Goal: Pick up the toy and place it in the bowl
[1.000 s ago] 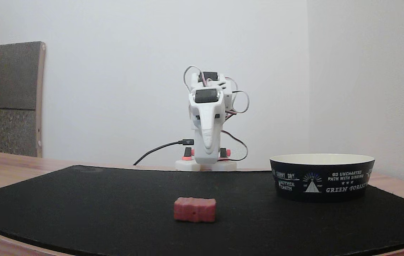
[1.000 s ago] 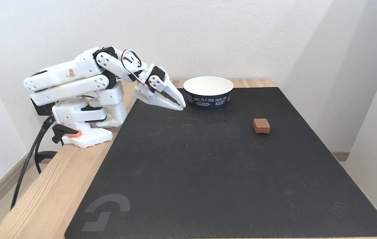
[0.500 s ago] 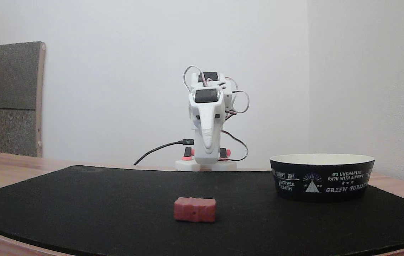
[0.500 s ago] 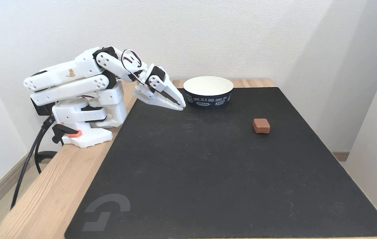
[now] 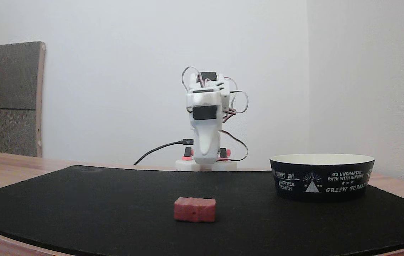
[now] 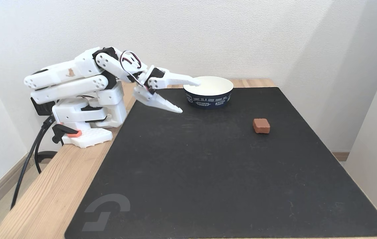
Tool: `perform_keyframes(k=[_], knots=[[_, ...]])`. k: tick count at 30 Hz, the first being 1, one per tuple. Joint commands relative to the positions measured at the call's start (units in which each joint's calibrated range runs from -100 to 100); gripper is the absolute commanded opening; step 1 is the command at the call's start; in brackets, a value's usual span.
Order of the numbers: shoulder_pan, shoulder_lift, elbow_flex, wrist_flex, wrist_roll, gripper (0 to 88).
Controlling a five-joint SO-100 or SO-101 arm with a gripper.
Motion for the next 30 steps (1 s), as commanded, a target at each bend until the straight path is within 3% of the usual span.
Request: perform_keyframes(k=[1,10,17,22,30], knots=[[1.4,13.5,-7.8,-0.4,0.5,40.1],[3.3,55.1,-49.8,1.7,0.6,40.7],[3.1,86.5,-90.0,18.8,0.7,40.7],[4.4,108.8,-119.4,30.3,4.5,40.7],[5.5,134.9,-164.2,38.2,6.4,40.7]])
